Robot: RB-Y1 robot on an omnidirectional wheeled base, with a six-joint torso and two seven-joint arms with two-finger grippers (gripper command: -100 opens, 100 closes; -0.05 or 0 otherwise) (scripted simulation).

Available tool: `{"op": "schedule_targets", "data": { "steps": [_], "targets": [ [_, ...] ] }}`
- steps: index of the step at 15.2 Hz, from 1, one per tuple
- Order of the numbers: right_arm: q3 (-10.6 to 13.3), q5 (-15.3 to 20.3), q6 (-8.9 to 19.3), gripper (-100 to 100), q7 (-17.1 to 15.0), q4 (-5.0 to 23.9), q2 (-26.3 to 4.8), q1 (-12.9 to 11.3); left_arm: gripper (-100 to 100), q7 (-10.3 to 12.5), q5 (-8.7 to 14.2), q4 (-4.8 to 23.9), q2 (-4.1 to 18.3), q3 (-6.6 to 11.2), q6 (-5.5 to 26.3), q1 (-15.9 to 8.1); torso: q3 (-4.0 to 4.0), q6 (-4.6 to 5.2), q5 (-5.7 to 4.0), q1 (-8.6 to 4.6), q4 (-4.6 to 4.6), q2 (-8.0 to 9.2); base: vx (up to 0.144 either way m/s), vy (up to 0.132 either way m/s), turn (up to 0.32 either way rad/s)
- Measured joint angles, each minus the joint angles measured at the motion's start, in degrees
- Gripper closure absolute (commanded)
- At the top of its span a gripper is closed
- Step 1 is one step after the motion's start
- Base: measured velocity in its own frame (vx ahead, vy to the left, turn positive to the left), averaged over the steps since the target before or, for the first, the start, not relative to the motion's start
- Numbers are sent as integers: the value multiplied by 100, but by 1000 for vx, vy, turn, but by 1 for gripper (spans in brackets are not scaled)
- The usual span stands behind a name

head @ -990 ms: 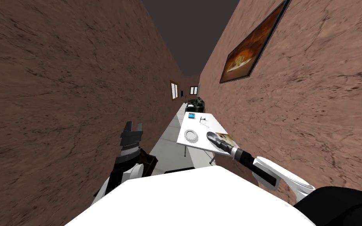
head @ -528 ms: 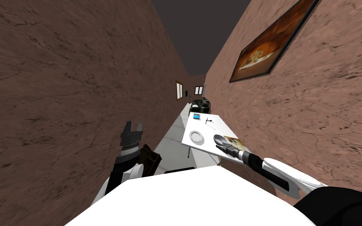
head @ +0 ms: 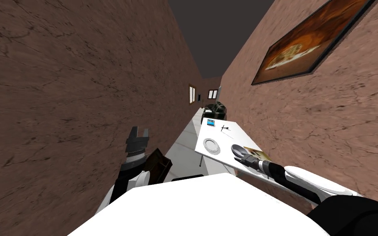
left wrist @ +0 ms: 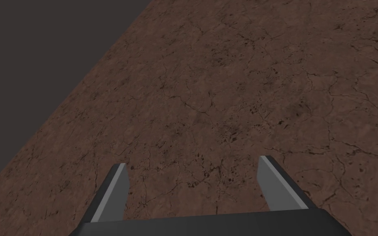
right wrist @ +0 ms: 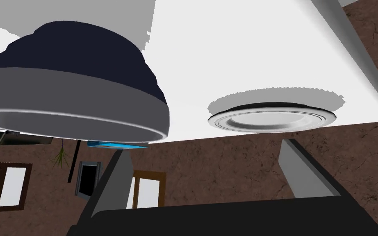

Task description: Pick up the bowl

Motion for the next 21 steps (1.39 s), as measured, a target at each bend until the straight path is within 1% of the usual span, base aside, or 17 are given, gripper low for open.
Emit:
{"op": "schedule_targets", "data": {
  "steps": [1, 4, 5, 7, 9, 10, 11, 12, 13, 14, 17, 19, 21],
  "targets": [
    [7, 106, -2, -100, 32, 129, -73, 31, 0, 0, 0, 0, 0, 0, 0, 0, -1, -2, 0, 1, 0, -1, 40, 60, 152],
    [39, 381, 150, -100, 12, 202, -346, 246, 0, 0, 0, 0, 0, 0, 0, 0, 0, 1, 1, 3, 0, 0, 35, 62, 107],
    [39, 421, 161, -100, 18, 240, -377, 264, 0, 0, 0, 0, 0, 0, 0, 0, 2, 2, 0, -1, 1, 4, 22, 49, 140],
    [105, 585, 147, -100, 88, 451, -425, 245, 0, 0, 0, 0, 0, 0, 0, 0, 4, 1, -2, -5, 1, 7, 28, 51, 156],
    [205, 805, 139, -100, 99, 741, -620, 238, 0, 0, 0, 0, 0, 0, 0, -1, 0, -4, 1, 2, 0, 1, 43, 79, 223],
    [218, 896, 166, -100, 90, 783, -703, 315, 0, 0, 0, 0, 0, 0, 0, 0, 0, 1, 1, 5, 0, 0, 43, 78, 161],
    [244, 1000, 168, -100, 125, 910, -725, 333, 0, 0, 0, 0, 0, 0, 0, 0, 0, 0, 1, 7, 0, 0, 47, 102, 232],
    [259, 1118, 194, -100, 137, 964, -818, 449, 0, 0, 0, 0, 0, 0, 0, 0, 0, -1, 3, 14, 0, -1, 43, 86, 140],
    [294, 1205, 224, -100, 123, 1019, -891, 487, 0, 0, 0, 0, 0, 0, 0, 0, 0, 1, 3, 13, 0, 0, 34, 69, 110],
    [289, 1286, 230, -100, 158, 1096, -907, 558, 0, 0, 0, 0, 0, 0, 0, 0, 2, 3, 2, 10, 1, 4, 29, 51, 84],
    [406, 1498, 294, -100, 152, 1236, -1012, 633, 0, 0, 0, 0, 0, 0, 0, 0, 4, 2, -1, -4, 2, 8, 27, 34, 87],
    [454, 1579, 265, -100, 185, 1375, -1021, 596, 0, 0, 0, 0, 0, 1, 0, 0, 7, 3, -4, -13, 3, 12, 25, 28, 109],
    [513, 1723, 246, -100, 203, 1523, -1104, 653, 0, 0, 0, 0, 0, 0, 0, 0, 5, 1, -2, -8, 2, 9, 31, 45, 143]
  ]
}}
